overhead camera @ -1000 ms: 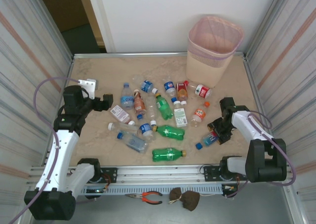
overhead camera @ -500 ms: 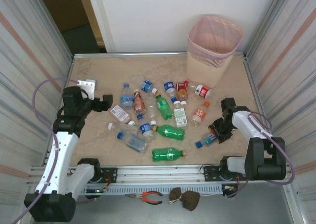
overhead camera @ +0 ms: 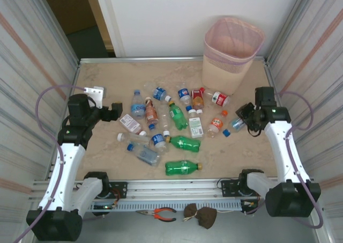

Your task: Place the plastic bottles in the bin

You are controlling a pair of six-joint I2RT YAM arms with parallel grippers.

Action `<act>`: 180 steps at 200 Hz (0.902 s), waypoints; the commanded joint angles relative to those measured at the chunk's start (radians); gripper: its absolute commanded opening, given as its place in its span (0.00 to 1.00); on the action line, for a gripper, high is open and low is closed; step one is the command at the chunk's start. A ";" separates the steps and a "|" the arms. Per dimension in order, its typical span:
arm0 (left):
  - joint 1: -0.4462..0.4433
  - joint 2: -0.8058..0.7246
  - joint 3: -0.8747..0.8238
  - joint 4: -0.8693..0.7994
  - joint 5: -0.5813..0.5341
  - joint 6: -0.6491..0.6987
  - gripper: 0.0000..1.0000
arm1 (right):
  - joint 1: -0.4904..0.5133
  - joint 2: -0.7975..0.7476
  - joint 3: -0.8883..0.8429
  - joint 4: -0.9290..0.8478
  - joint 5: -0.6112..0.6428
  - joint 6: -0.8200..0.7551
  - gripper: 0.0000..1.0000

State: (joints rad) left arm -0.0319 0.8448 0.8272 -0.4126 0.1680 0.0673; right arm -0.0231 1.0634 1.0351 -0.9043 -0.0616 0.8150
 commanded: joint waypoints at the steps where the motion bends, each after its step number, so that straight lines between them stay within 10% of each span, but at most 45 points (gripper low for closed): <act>1: 0.007 -0.015 -0.010 0.037 0.026 0.008 0.99 | -0.013 -0.002 0.105 0.050 0.036 -0.165 0.47; 180: 0.006 0.022 -0.016 0.058 0.068 -0.010 0.98 | -0.008 0.783 1.123 0.430 -0.013 -0.278 0.43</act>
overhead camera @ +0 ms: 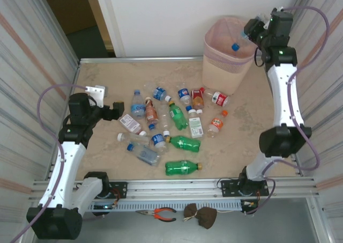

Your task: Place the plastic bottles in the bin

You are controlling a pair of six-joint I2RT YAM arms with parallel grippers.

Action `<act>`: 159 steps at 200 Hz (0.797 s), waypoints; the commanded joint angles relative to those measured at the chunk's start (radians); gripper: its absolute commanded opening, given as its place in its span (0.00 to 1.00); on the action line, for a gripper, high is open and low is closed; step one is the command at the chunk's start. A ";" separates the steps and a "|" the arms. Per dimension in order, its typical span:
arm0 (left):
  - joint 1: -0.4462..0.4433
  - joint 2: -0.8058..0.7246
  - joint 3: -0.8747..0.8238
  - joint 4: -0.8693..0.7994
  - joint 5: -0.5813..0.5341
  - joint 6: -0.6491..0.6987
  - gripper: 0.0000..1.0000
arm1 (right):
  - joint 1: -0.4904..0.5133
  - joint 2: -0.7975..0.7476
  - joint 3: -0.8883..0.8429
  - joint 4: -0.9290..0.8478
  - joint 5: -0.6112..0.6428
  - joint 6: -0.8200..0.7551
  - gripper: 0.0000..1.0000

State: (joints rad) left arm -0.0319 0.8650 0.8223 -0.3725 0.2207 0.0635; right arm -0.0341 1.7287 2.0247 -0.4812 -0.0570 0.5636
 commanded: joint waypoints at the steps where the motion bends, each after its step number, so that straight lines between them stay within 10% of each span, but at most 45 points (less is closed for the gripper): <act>1: 0.006 0.003 -0.011 0.018 0.016 -0.007 0.98 | 0.003 0.125 0.145 0.002 -0.018 -0.027 0.43; 59: 0.006 0.013 -0.011 0.020 0.013 -0.008 0.98 | 0.033 0.455 0.565 -0.163 -0.004 -0.099 0.42; 159: 0.006 0.035 -0.013 0.021 0.029 -0.016 0.98 | 0.079 0.669 0.597 -0.178 0.003 -0.176 0.42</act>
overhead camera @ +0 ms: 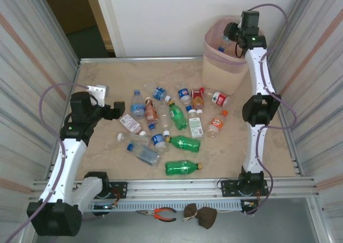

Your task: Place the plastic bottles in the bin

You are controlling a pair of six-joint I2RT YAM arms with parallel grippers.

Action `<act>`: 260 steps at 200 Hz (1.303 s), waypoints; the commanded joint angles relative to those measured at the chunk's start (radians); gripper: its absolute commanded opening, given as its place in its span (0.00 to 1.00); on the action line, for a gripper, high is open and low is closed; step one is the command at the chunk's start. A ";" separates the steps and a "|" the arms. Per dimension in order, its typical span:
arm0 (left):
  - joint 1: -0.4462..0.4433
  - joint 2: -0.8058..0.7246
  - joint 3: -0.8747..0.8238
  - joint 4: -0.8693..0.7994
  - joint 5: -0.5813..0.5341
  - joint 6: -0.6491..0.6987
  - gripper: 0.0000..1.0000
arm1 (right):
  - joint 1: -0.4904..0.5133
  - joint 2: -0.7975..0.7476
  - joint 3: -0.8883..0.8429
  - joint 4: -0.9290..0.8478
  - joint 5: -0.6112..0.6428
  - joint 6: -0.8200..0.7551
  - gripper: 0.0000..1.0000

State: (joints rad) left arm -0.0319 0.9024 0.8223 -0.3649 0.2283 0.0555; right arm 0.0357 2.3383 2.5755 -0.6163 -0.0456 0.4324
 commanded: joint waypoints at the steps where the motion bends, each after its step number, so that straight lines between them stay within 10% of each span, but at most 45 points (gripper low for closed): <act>1: 0.005 -0.003 -0.013 0.014 0.021 -0.008 0.98 | 0.009 0.062 0.047 -0.047 -0.010 -0.046 0.42; 113: -0.009 0.009 -0.012 0.001 0.002 -0.003 0.97 | 0.002 0.144 0.075 -0.433 -0.091 -0.238 0.45; 260: -0.034 0.027 -0.011 0.005 0.022 -0.011 0.98 | 0.049 0.022 0.078 -0.557 -0.008 -0.273 0.76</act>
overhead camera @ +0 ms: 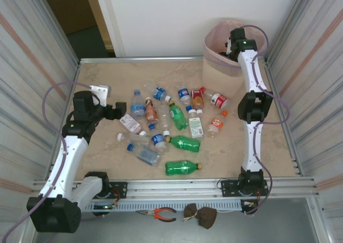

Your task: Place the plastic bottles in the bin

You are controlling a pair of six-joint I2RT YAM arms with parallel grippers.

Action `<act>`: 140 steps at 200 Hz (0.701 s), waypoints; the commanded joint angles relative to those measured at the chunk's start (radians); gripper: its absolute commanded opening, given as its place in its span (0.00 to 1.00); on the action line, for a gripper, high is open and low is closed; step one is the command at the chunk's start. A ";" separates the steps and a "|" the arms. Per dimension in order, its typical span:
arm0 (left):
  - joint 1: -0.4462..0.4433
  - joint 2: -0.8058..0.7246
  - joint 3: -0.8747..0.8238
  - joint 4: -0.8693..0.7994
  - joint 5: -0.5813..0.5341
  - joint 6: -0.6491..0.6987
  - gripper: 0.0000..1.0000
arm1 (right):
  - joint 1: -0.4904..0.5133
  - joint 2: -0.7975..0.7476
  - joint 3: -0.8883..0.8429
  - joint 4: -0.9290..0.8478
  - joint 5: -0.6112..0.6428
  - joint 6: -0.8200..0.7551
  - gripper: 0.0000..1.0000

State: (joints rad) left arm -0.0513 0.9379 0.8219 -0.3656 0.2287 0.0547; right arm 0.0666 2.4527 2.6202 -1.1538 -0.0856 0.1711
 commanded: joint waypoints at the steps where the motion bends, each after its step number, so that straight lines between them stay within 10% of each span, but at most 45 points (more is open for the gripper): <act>1: -0.015 -0.008 -0.011 0.006 0.021 -0.010 0.98 | 0.019 -0.095 0.034 -0.020 0.034 -0.011 0.76; 140: -0.032 -0.046 -0.014 0.008 0.024 -0.013 0.98 | 0.074 -0.375 0.027 -0.083 0.145 0.020 0.77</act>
State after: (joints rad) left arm -0.0742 0.9112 0.8215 -0.3649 0.2363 0.0513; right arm 0.1051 2.1372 2.6259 -1.1698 0.0151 0.1749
